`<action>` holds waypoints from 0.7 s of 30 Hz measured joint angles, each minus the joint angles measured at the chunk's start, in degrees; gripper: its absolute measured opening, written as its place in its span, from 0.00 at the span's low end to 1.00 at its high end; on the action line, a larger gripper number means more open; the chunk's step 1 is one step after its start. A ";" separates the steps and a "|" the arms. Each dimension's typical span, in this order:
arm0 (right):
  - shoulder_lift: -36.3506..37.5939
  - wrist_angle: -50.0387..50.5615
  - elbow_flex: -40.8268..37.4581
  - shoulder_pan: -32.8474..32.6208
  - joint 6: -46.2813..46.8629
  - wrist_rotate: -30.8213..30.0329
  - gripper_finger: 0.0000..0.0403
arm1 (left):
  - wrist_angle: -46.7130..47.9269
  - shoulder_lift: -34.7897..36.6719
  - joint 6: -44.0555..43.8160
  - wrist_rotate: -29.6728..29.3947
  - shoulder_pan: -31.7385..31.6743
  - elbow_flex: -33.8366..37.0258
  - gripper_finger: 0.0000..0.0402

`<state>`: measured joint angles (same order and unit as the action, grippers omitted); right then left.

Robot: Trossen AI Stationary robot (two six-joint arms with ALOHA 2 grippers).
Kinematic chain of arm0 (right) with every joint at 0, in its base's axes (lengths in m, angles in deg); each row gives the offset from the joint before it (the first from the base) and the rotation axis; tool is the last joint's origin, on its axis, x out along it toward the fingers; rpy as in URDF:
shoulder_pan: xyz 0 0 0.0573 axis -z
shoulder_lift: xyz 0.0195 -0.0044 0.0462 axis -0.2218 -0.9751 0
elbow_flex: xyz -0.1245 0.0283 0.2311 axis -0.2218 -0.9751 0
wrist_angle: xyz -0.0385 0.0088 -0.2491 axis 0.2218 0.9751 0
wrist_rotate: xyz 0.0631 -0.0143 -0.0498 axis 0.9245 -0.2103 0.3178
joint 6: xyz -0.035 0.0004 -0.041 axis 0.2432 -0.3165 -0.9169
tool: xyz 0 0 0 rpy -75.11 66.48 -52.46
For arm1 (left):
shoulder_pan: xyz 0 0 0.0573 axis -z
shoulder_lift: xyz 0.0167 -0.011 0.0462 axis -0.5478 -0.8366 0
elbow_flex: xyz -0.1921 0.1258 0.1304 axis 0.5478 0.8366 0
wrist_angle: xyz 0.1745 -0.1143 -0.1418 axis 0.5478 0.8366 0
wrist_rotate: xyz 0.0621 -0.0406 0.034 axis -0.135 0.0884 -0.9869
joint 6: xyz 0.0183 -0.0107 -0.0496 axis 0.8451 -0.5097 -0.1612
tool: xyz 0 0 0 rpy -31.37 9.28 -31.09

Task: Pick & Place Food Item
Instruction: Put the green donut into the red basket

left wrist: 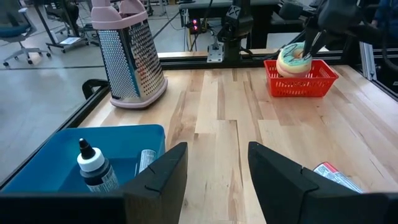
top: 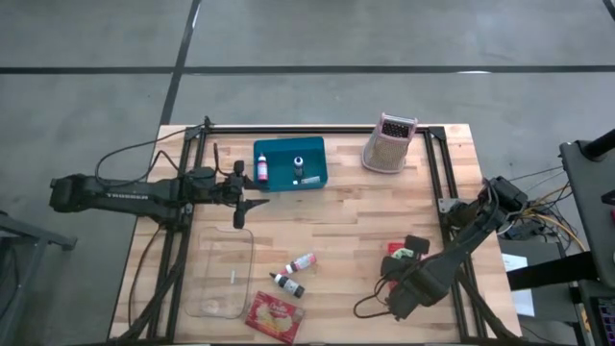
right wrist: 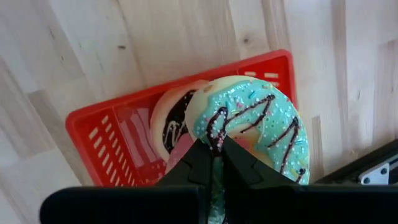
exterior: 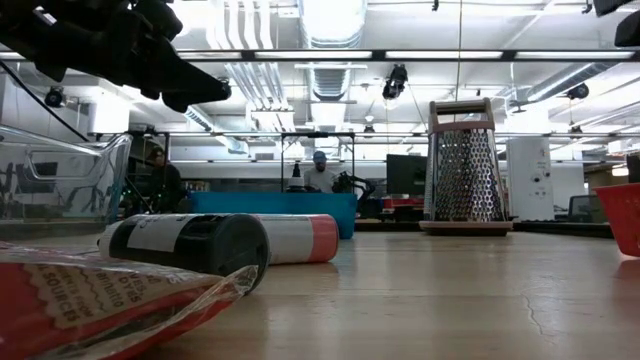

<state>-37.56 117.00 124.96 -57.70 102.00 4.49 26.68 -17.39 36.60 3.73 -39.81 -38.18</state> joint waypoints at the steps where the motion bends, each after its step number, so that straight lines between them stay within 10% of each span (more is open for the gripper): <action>1: 0.00 0.01 -0.25 0.00 0.02 0.23 0.03 | 0.00 0.00 0.00 0.00 0.00 0.00 0.43; 21: 0.00 -2.79 -2.45 0.00 -0.02 1.33 0.03 | 0.00 0.00 0.00 0.00 0.00 0.00 0.43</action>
<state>-37.56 114.21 122.51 -57.70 101.98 5.82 26.68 -17.39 36.60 3.73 -39.81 -38.18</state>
